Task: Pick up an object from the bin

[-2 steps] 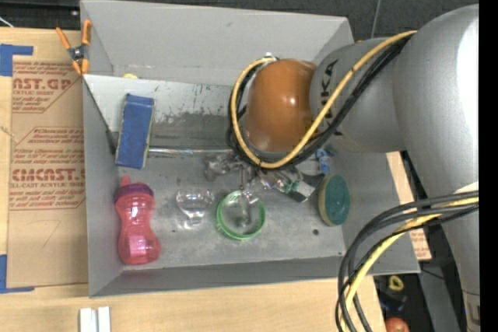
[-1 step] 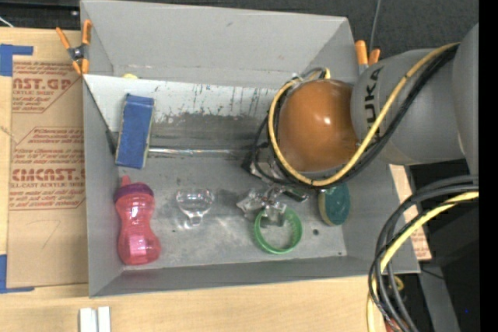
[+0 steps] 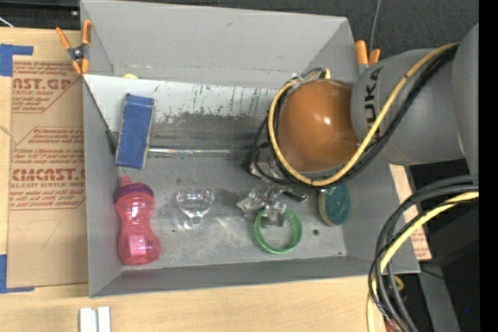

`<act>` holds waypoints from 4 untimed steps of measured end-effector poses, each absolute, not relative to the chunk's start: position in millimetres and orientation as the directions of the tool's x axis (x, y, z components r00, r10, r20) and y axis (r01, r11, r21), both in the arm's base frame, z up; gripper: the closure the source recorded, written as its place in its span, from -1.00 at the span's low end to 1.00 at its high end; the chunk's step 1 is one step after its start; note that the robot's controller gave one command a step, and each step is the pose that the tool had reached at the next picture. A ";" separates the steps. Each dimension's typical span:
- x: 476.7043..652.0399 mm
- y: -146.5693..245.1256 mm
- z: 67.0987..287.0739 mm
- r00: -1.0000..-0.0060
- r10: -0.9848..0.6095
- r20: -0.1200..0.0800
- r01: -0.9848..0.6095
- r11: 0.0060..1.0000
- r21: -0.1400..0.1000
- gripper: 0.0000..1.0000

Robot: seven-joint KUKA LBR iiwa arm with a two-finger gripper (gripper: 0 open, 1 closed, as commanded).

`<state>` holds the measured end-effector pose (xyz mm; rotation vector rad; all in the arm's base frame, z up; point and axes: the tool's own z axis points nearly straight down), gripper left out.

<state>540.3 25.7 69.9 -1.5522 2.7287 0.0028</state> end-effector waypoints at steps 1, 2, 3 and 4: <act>528.1 15.9 69.6 -0.306 -0.952 -0.004 -0.952 0.306 0.001 1.00; 538.4 14.8 105.7 -0.520 -0.854 -0.008 -0.854 0.520 -0.001 1.00; 526.8 6.7 82.4 -0.326 -0.945 -0.005 -0.945 0.326 0.007 1.00; 525.8 -6.8 172.4 -0.427 -0.904 -0.007 -0.904 0.427 0.004 1.00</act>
Offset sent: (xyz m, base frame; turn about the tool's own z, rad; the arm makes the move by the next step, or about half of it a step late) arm -0.0026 -0.0122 0.0346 0.0081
